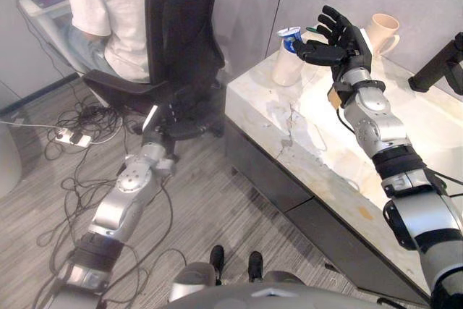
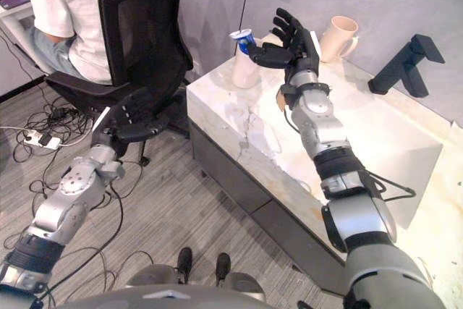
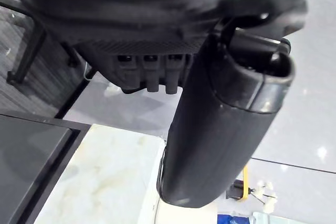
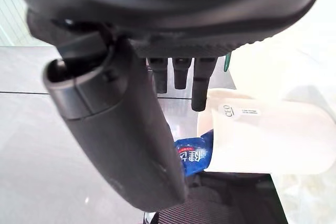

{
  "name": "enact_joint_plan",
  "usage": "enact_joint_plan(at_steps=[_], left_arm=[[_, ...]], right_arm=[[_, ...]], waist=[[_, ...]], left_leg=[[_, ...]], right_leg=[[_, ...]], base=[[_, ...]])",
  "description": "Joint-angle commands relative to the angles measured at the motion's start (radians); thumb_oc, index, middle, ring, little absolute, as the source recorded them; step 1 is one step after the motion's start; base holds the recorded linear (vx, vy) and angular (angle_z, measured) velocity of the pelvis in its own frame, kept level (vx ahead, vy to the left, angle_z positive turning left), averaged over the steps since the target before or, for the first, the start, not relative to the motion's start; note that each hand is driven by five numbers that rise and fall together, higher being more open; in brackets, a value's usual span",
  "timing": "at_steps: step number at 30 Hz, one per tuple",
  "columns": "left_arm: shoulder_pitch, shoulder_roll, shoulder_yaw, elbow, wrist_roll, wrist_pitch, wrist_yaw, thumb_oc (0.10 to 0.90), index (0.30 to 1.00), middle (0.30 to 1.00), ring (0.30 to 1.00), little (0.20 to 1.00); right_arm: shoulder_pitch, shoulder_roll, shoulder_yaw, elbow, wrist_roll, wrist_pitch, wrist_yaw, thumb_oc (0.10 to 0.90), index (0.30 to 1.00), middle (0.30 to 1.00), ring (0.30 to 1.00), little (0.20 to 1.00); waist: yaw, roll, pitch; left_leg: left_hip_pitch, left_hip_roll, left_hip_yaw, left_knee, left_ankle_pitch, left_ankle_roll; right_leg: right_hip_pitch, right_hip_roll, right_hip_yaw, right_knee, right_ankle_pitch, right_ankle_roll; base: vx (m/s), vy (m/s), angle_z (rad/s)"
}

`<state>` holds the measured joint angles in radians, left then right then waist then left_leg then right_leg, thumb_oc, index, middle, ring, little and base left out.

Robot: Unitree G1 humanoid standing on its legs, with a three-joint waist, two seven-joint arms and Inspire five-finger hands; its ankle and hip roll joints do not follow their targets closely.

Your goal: Organize the bathroom.

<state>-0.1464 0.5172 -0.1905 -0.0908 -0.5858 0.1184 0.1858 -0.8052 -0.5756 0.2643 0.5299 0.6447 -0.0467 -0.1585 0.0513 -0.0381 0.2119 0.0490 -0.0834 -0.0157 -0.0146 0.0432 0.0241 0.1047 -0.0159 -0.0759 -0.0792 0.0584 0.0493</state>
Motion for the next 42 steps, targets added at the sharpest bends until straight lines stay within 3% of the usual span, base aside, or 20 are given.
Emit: enact_joint_plan(at_steps=[1, 10, 15, 21, 27, 31, 33, 38, 39, 42], left_arm=[[-0.033, 0.009, -0.001, -0.079, 0.011, -0.093, 0.006, 0.8, 0.9, 0.9, 0.9, 0.9], [-0.041, 0.002, -0.014, -0.076, 0.014, -0.112, 0.044, 0.8, 0.9, 0.9, 0.9, 0.9], [-0.032, -0.005, -0.004, -0.072, 0.051, -0.122, 0.146, 0.8, 0.9, 0.9, 0.9, 0.9], [0.007, -0.026, 0.054, -0.037, 0.086, -0.151, 0.289, 0.8, 0.9, 0.9, 0.9, 0.9], [0.066, -0.049, 0.133, 0.041, 0.117, -0.2, 0.422, 0.8, 0.9, 0.9, 0.9, 0.9], [0.135, -0.065, 0.194, 0.159, 0.148, -0.264, 0.478, 0.8, 0.9, 0.9, 0.9, 0.9], [0.19, -0.075, 0.239, 0.292, 0.163, -0.291, 0.515, 0.8, 0.9, 0.9, 0.9, 0.9], [0.234, -0.085, 0.304, 0.523, 0.095, -0.375, 0.499, 0.8, 0.9, 0.9, 0.9, 0.9], [0.247, -0.093, 0.337, 0.642, 0.075, -0.415, 0.475, 0.8, 0.9, 0.9, 0.9, 0.9], [0.262, -0.114, 0.389, 0.798, 0.017, -0.437, 0.438, 0.8, 0.9, 0.9, 0.9, 0.9]], right_arm=[[-0.077, -0.025, -0.048, 0.032, 0.036, -0.003, -0.039, 0.8, 0.9, 0.9, 0.9, 0.9], [-0.015, -0.025, -0.115, -0.086, 0.169, 0.056, -0.119, 0.8, 0.9, 0.9, 0.9, 0.9], [0.066, -0.018, -0.166, -0.247, 0.223, 0.061, -0.16, 0.8, 0.9, 0.9, 0.9, 0.9], [0.212, -0.025, -0.26, -0.52, 0.159, -0.03, -0.221, 0.8, 0.9, 0.9, 0.9, 0.9], [0.328, -0.101, -0.407, -0.671, -0.102, -0.183, -0.336, 0.8, 0.9, 0.9, 0.9, 0.9], [0.449, -0.186, -0.573, -0.685, -0.206, -0.248, -0.477, 0.8, 0.9, 0.9, 0.9, 0.9], [0.596, -0.21, -0.729, -0.648, -0.223, -0.283, -0.557, 0.8, 0.9, 0.9, 0.9, 0.9], [0.762, -0.223, -0.891, -0.573, -0.262, -0.259, -0.675, 0.8, 0.9, 0.9, 0.9, 0.9], [0.826, -0.209, -0.947, -0.52, -0.236, -0.281, -0.687, 0.8, 0.9, 0.9, 0.9, 0.9], [0.897, -0.174, -0.981, -0.409, -0.192, -0.271, -0.721, 0.8, 0.9, 0.9, 0.9, 0.9]], waist=[[-0.017, 0.018, -0.118], [-0.051, 0.019, -0.118], [-0.085, 0.023, -0.114], [-0.134, 0.021, -0.116], [-0.176, 0.018, -0.126], [-0.205, 0.014, -0.133], [-0.229, 0.012, -0.137], [-0.264, 0.011, -0.133], [-0.272, 0.01, -0.13], [-0.272, 0.016, -0.115]], left_leg=[[0.001, 0.005, 0.087, 0.069, -0.103, -0.036], [0.012, -0.002, 0.095, 0.04, -0.096, -0.032], [0.022, -0.002, 0.103, 0.007, -0.083, -0.024], [0.025, -0.004, 0.123, -0.021, -0.074, -0.017], [0.034, -0.002, 0.145, -0.056, -0.069, -0.012], [0.035, 0.001, 0.163, -0.071, -0.071, -0.012], [0.036, 0.006, 0.178, -0.073, -0.087, -0.012], [0.027, 0.014, 0.208, -0.073, -0.085, -0.012], [0.022, 0.022, 0.232, -0.073, -0.076, -0.017], [0.033, 0.048, 0.299, -0.073, -0.079, -0.027]], right_leg=[[-0.05, 0.075, -0.016, 0.09, -0.098, 0.029], [-0.057, 0.075, 0.011, 0.055, -0.064, 0.041], [-0.073, 0.076, 0.035, 0.041, -0.041, 0.05], [-0.094, 0.075, 0.066, 0.04, -0.031, 0.061], [-0.107, 0.071, 0.086, 0.039, -0.025, 0.074], [-0.119, 0.065, 0.094, 0.042, -0.02, 0.084], [-0.123, 0.058, 0.091, 0.04, -0.023, 0.095], [-0.14, 0.049, 0.083, 0.058, -0.026, 0.107], [-0.152, 0.039, 0.057, 0.071, -0.025, 0.112], [-0.162, 0.008, -0.026, 0.115, -0.055, 0.127]], base=[[-0.08, 0.03, -0.05], [-0.12, 0.054, -0.12], [-0.12, 0.08, -0.2], [-0.15, 0.11, -0.27], [-0.13, 0.123, -0.16], [-0.11, 0.113, -0.03], [-0.09, 0.124, -0.06], [-0.07, 0.038, -0.26], [-0.08, -0.014, -0.44], [-0.1, -0.037, -0.77]])
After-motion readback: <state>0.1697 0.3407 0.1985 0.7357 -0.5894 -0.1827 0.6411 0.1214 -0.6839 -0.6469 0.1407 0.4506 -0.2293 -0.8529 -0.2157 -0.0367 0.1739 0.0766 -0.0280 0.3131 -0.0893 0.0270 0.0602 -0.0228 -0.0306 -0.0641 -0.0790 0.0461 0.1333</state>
